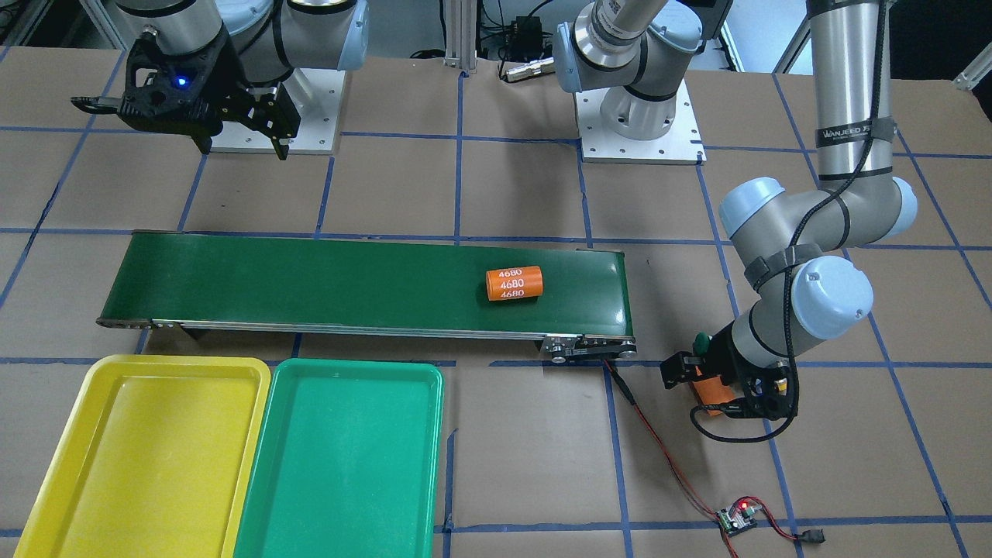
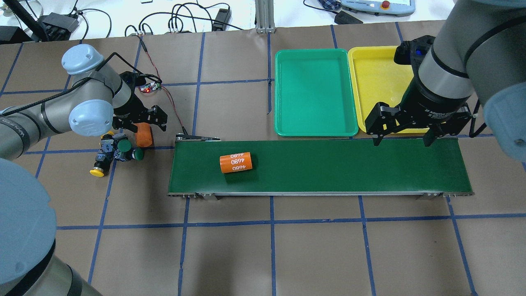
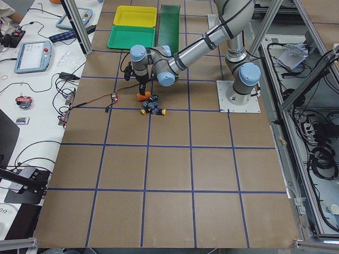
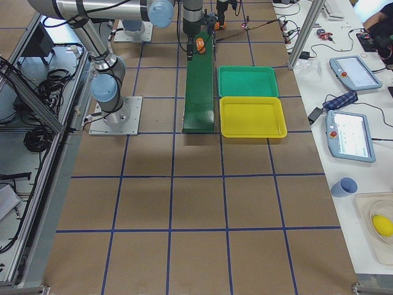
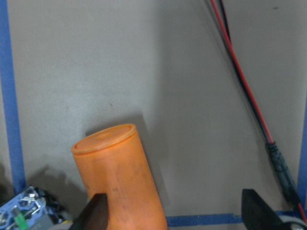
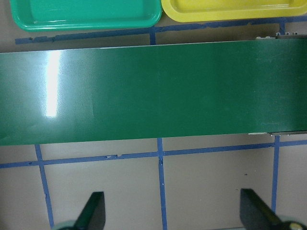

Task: Sort buttons by color to trays
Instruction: 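Grasp the plain orange cylinder with the left gripper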

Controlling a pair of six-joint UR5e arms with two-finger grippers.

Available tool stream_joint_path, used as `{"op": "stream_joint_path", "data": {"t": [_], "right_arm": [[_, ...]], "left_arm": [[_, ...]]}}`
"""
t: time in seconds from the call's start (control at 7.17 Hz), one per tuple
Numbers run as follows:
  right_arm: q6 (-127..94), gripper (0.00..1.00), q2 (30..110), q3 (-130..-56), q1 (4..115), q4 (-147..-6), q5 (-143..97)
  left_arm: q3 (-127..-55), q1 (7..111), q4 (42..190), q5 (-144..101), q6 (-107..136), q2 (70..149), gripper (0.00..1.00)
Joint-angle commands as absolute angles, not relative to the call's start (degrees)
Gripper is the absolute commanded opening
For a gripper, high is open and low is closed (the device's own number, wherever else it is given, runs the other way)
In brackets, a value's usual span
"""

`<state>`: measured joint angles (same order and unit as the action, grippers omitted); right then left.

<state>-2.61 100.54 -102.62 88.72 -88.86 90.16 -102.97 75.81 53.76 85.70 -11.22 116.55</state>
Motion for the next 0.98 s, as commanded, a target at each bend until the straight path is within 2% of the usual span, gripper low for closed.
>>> {"op": "stream_joint_path", "data": {"t": [0.0, 0.7, 0.84], "right_arm": [[-2.7, 1.00, 100.5, -102.6, 88.8, -89.2, 90.2], [-3.3, 1.00, 100.0, -102.5, 88.8, -89.6, 90.1], [-2.6, 1.00, 100.4, -102.1, 88.8, -89.7, 90.9]], "left_arm": [[-102.7, 74.8, 53.7, 85.9, -10.9, 117.0, 1.00], [-99.4, 74.8, 54.4, 86.1, -10.7, 118.8, 1.00], [-100.3, 75.1, 54.5, 86.0, -10.8, 119.3, 0.97]]}}
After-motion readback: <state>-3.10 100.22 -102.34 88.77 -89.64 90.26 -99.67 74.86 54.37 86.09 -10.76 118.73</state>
